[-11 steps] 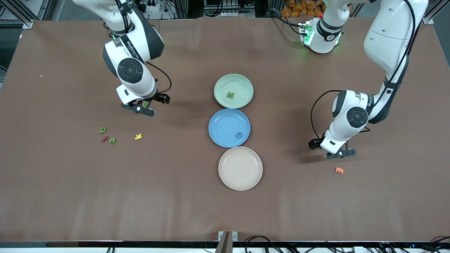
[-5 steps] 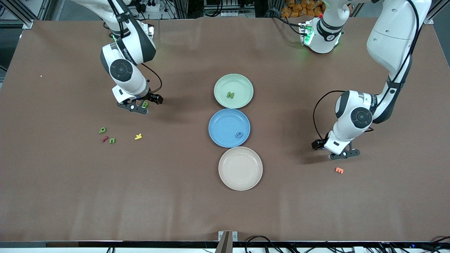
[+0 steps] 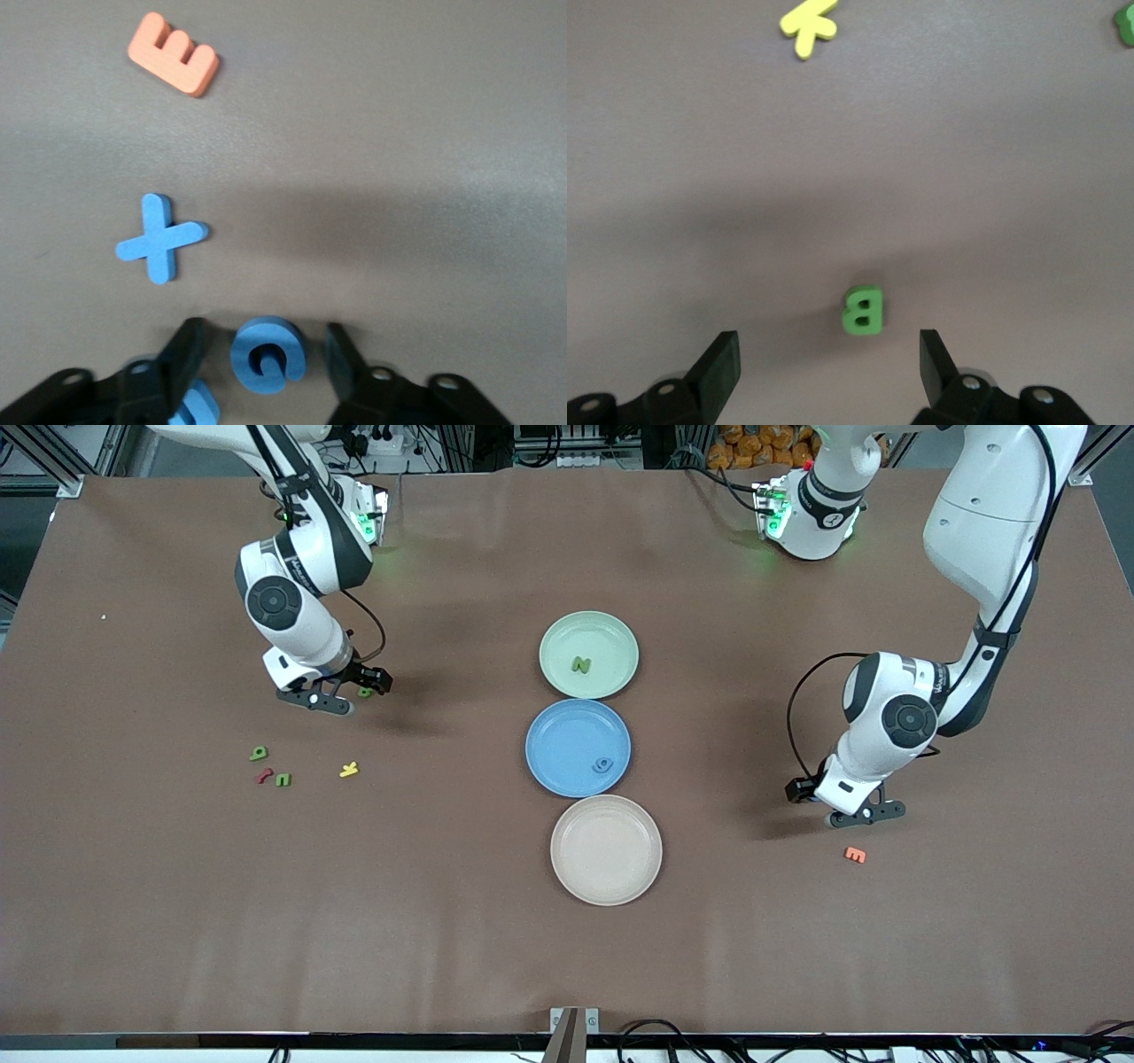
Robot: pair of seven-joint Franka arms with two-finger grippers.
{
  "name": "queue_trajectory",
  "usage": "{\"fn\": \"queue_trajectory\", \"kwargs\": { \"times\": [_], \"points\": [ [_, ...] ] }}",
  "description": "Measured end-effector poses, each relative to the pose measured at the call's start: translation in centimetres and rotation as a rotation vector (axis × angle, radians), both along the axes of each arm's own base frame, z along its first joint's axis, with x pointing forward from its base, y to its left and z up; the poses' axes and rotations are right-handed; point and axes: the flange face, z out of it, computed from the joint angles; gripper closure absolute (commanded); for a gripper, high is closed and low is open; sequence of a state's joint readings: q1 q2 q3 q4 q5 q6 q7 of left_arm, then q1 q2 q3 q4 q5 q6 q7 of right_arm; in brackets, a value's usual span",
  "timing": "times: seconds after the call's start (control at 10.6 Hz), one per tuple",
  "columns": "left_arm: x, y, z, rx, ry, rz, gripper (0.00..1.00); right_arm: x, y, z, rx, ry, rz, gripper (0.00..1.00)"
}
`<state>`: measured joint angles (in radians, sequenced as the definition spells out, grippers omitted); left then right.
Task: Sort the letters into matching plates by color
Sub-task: 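Grasp B with the right gripper while the left gripper carries c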
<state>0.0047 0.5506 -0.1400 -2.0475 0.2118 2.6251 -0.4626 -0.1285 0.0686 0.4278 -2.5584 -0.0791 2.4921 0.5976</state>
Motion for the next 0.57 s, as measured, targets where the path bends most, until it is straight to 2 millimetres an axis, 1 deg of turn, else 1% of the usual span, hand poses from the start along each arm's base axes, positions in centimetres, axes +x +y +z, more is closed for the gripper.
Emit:
{"fn": "queue_trajectory", "kwargs": {
  "times": [0.19,0.28,0.38,0.57],
  "points": [
    [0.1,0.0,0.5,0.001,-0.002,0.030,1.00,-0.5,-2.0,-1.0,0.016,-0.022,0.014,0.23],
    [0.1,0.0,0.8,0.004,0.000,0.033,1.00,-0.8,-2.3,-1.3,0.022,-0.034,0.021,0.24],
    [0.0,0.0,0.6,0.004,0.003,0.035,1.00,-1.1,-2.3,-1.6,0.030,-0.049,0.030,0.28],
    [0.0,0.0,0.6,0.004,0.003,0.036,1.00,-1.7,-2.4,-2.3,0.044,-0.073,0.036,0.29]
  ]
}}
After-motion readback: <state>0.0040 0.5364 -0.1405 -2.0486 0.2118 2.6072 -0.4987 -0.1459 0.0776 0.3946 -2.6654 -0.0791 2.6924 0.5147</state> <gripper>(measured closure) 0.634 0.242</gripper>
